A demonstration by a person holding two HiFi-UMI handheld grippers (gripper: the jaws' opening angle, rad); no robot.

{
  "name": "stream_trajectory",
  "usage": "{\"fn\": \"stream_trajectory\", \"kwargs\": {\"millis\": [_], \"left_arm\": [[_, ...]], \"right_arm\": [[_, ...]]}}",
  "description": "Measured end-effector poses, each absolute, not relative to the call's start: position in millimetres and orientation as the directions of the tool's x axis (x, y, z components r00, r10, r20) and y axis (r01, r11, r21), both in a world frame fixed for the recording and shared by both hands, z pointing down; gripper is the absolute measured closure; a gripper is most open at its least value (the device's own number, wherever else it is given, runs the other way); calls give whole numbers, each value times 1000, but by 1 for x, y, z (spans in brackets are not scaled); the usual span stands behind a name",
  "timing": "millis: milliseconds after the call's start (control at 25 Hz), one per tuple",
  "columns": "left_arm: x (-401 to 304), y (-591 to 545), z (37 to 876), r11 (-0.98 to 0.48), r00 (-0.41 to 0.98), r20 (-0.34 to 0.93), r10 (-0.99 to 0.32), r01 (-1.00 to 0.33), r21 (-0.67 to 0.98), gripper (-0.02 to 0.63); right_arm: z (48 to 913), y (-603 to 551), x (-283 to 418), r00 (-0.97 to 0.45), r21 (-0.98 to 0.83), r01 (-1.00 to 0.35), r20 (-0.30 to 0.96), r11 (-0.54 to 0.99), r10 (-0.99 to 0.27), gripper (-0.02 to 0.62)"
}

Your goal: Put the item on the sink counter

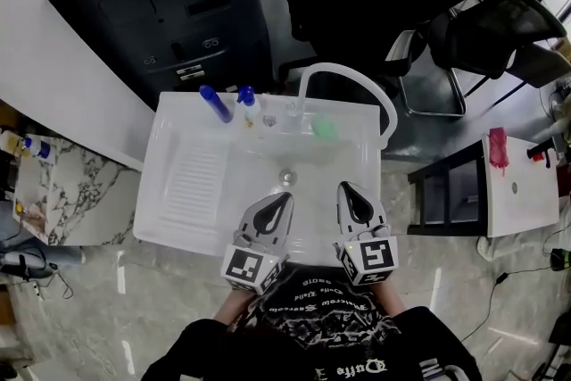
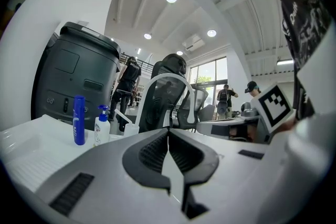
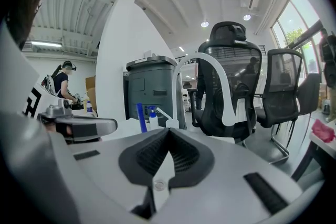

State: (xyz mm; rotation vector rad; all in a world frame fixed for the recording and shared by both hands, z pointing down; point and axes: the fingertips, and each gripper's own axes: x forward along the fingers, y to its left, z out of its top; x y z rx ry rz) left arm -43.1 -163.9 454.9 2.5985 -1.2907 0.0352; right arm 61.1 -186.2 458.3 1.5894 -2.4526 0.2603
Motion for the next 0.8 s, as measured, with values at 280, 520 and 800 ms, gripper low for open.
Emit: {"fn": "stream_trajectory", "kwargs": {"millis": [280, 520, 800], "left_arm": [[-47, -165, 455, -570, 598, 129, -791, -796, 203, 598], [-51, -165, 457, -565, 594, 136, -793, -800, 201, 598], [-55, -168, 460, -563, 592, 139, -794, -802, 200, 598]], "right_arm": [[459, -188, 59, -403, -39, -912, 274, 409, -873, 597], [463, -189, 58, -403, -41, -911, 287, 409, -869, 597], [466, -192, 57, -400, -38, -912, 291, 408, -869, 597]]}}
